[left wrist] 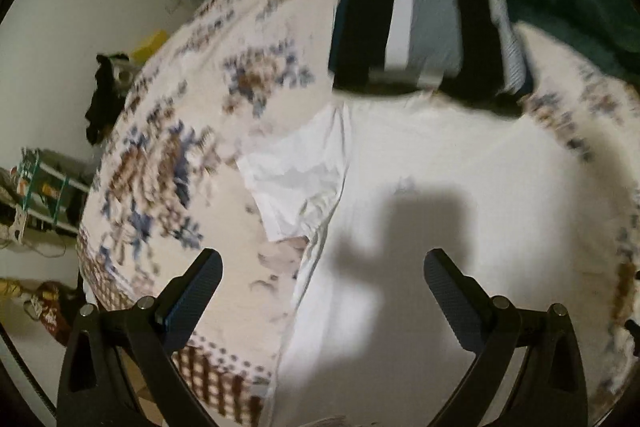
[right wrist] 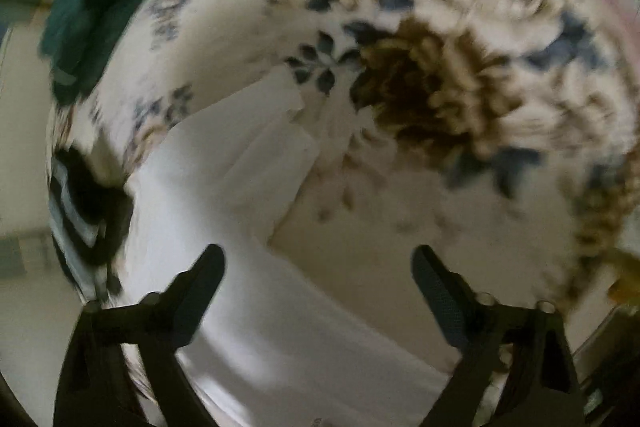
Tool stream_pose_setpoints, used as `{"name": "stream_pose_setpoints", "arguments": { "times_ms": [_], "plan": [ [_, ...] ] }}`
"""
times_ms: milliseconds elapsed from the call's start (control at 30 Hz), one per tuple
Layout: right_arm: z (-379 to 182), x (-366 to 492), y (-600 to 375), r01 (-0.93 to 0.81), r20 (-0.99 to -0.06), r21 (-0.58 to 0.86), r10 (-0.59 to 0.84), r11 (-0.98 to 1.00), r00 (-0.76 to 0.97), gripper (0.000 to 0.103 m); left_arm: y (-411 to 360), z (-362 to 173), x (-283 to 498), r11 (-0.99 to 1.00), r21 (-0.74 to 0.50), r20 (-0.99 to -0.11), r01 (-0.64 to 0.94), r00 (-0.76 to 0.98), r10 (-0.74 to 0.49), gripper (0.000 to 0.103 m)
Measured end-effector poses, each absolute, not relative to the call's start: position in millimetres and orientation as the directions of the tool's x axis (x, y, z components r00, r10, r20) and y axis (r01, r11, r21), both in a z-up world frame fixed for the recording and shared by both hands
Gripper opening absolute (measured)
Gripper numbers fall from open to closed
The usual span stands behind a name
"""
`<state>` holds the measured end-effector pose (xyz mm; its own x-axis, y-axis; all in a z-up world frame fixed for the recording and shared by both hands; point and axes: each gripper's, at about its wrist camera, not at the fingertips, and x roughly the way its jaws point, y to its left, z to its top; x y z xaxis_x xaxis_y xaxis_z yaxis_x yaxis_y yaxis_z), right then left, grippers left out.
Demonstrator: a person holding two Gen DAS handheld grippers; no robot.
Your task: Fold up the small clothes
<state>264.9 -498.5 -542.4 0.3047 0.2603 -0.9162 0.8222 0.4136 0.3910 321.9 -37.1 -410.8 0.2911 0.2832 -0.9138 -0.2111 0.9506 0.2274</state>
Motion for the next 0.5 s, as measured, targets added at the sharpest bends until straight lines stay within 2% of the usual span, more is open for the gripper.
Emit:
{"name": "stream_pose_setpoints", "arguments": {
  "times_ms": [33,167,233,267,300,333,500],
  "plan": [
    [-560,268,-504,0.834,-0.905,0.412,0.273,0.367,0.327,0.079,-35,-431,327,0.946,0.233,-0.921,-0.225,0.261,0.289,0.103],
    [-616,280,-516,0.820,-0.833,0.529,0.319,0.217,0.453,0.077,-28,-484,338,0.939,0.218,-0.944,-0.265,0.187,0.272,0.103],
    [-627,284,-517,0.801,-0.811,0.569,0.290,0.186,0.508,0.062,-26,-500,341,0.941,0.197,-0.951,-0.276,0.179,0.251,0.103],
    [-628,286,-516,0.795,-0.810,0.575,0.270,0.194,0.520,0.041,-25,-506,340,0.943,0.185,-0.954,-0.277,0.181,0.240,0.103],
    [-625,288,-512,0.796,-0.819,0.568,0.244,0.210,0.519,0.015,-23,-511,341,0.945,0.178,-0.955,-0.276,0.184,0.234,0.103],
    [-621,291,-509,0.796,-0.828,0.559,0.214,0.232,0.519,0.006,-23,-513,342,0.946,0.175,-0.956,-0.274,0.183,0.230,0.103],
    [-566,332,-467,0.690,-0.845,0.506,0.139,0.518,0.516,0.004,-6,-513,334,0.945,0.156,-0.956,-0.288,0.198,0.218,0.103]
  ]
}}
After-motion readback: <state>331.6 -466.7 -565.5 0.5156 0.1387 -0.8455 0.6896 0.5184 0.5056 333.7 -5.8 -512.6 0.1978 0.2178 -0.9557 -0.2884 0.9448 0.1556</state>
